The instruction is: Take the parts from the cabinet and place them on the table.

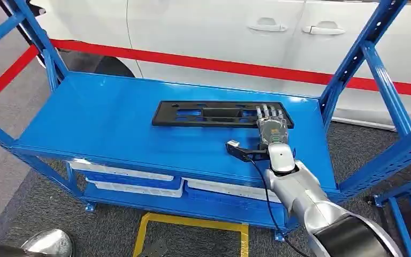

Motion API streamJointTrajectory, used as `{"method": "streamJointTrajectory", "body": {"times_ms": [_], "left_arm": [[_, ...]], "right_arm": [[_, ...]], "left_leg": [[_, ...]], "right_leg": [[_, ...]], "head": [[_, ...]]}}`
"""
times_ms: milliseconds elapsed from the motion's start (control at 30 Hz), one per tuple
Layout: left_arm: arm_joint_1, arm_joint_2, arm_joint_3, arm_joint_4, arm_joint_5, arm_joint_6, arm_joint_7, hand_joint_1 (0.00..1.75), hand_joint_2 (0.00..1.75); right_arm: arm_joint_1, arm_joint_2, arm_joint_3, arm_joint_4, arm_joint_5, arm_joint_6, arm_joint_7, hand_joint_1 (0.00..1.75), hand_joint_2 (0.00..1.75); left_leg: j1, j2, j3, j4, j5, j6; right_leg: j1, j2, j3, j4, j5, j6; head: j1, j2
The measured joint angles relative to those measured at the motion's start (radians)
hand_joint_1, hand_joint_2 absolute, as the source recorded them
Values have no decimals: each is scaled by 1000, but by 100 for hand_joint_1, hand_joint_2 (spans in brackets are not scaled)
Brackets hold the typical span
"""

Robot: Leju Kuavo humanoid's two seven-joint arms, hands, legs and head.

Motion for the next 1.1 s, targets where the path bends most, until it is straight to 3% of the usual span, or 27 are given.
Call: {"method": "streamJointTrajectory", "body": {"times_ms": [67, 133, 167, 200, 233, 267, 333, 367, 433, 467, 500, 533, 567, 600, 667, 700, 733, 767, 833, 867, 900, 1033, 1067, 1100], "left_arm": [[-1, -3, -3, 0, 0, 0, -2, 0, 0], [-1, -5, -4, 0, -2, 0, -2, 0, 0], [-1, -5, -5, 0, -2, 0, -2, 0, 0], [0, -5, -5, 0, -3, -1, -2, 0, 0], [0, -5, -5, 0, -3, -2, -2, 0, 0], [0, -5, -6, 0, -3, -3, -2, 0, 0], [-1, -7, -10, 0, 0, -3, -2, 0, 0], [-1, -10, -12, 0, 1, -3, -2, 0, 0], [-4, -10, -14, 0, 3, -3, -2, 0, 0], [-4, -11, -16, 0, 3, -3, -2, 0, 0], [-3, -12, -18, 0, 3, -3, -2, 0, 0], [-3, -13, -19, -1, 3, -3, -2, 0, 0], [-4, -13, -19, -1, 3, -3, -2, 0, 0], [-4, -13, -21, -1, 3, -3, -3, 0, 0], [-2, -13, -21, -1, 4, -3, -3, 0, 0], [0, -13, -22, -1, 4, -3, -3, 0, 0], [0, -13, -23, -1, 4, -3, -3, 0, 0], [0, -13, -23, -1, 5, -3, -3, 0, 0], [-1, -13, -24, -3, 6, -3, -4, 0, 0], [-1, -13, -25, -3, 6, -3, -5, 0, 0], [-3, -13, -26, -3, 7, -3, -5, 0, 0], [-1, -13, -29, -4, 7, -3, -5, 0, 0], [-2, -13, -29, -4, 7, -3, -6, 0, 0], [-3, -13, -29, -4, 7, -3, -6, 0, 0]], "right_arm": [[1, -6, -1, 2, 0, 3, 5, 0, 175], [6, -11, -1, 5, 2, 5, 9, 0, 175], [8, -12, -1, 6, 4, 4, 10, 0, 175], [10, -13, -1, 8, 6, 5, 11, 0, 175], [10, -14, -1, 9, 10, 8, 12, 0, 175], [9, -16, -1, 10, 16, 10, 14, 0, 175], [3, -16, -1, 10, 21, 11, 16, 0, 175], [0, -16, -1, 10, 22, 11, 16, 0, 175], [-2, -16, -1, 9, 22, 10, 16, 0, 175], [-2, -16, -1, 9, 22, 8, 16, 150, 175], [-3, -16, -1, 9, 22, 6, 16, 175, 175], [-4, -16, -1, 9, 22, 3, 15, 175, 175], [-3, -16, -1, 9, 21, 3, 13, 175, 175], [-2, -18, -2, 11, 21, 3, 9, 175, 175], [8, -18, -2, 13, 21, 3, 2, 175, 175], [13, -18, -2, 14, 21, 2, 1, 175, 175], [16, -18, -2, 14, 21, 0, 1, 175, 175], [16, -18, -2, 14, 21, -3, 0, 175, 175], [14, -18, -3, 14, 21, -5, -2, 175, 175], [13, -18, -4, 14, 21, -5, -2, 175, 175], [11, -19, -6, 14, 21, -6, -2, 175, 175], [7, -19, -11, 14, 22, -8, -3, 175, 175], [6, -19, -13, 14, 22, -8, -3, 175, 175], [5, -19, -14, 14, 23, -9, -3, 175, 175]], "left_leg": [[3, 2, 6, -12, 8, 14], [1, 3, 3, -12, 8, 21], [-1, 4, 3, -11, 7, 22], [-2, 4, 3, -11, 7, 23], [-3, 3, 5, -11, 6, 24], [-3, 2, 8, -10, 4, 23], [-4, 0, 14, -7, -1, 19], [-6, 0, 13, -5, -4, 16], [-10, -1, 9, -2, -7, 6], [-7, -1, 11, -5, -6, 1], [-8, -1, 13, -7, -6, -4], [-9, 0, 9, -1, -14, -9], [-8, 0, 2, 23, -33, -14], [-6, 1, -24, 81, -68, -18], [-1, 1, -109, 258, -145, -27], [-1, 1, -136, 310, -155, -29], [0, 1, -142, 311, -140, -30], [1, 2, -123, 264, -103, -30], [4, 3, -36, 80, -6, -27], [4, 6, -7, 9, 1, -25], [-3, 3, 0, 1, -2, -18], [0, 1, 1, -5, 6, 8], [2, 2, 4, -9, 9, 15], [2, 3, 2, -9, 9, 22]], "right_leg": [[-4, -2, -19, 41, -34, 5], [-3, -2, -95, 201, -117, 10], [-3, -2, -134, 280, -145, 12], [-3, -2, -156, 322, -151, 12], [-3, -2, -155, 314, -130, 10], [-3, -2, -124, 249, -84, 7], [-1, -2, -34, 68, 2, -6], [4, -2, -9, 11, -1, -14], [9, -3, -5, 4, -1, -14], [11, -3, -5, 6, -3, -18], [11, -2, -4, 3, -1, -23], [-3, -5, 3, -8, 5, -31], [-3, -7, 6, -11, 6, -36], [-3, -8, 5, -11, 5, -41], [-3, -8, 3, -10, 5, -41], [-3, -7, 3, -9, 4, -41], [-3, -7, 4, -9, 4, -41], [-3, -6, 5, -8, 2, -39], [-5, -5, 10, -5, -2, -33], [-3, -5, 10, -3, -5, -27], [4, -3, 5, 4, -7, -21], [2, -3, 8, -4, -5, 2], [-2, -4, 3, 17, -22, 4], [-1, -5, -23, 71, -59, 6]], "head": [[1, 0], [1, 0], [0, 0], [1, 0], [1, 0], [0, 0], [0, 0], [1, 0], [1, 0], [0, 0], [0, 0], [0, 0], [0, 0], [-1, 0], [0, 0], [-1, 0], [0, 0], [-1, 0], [-1, 0], [0, 0], [-1, 0], [1, 0], [1, 0], [1, 0]]}}
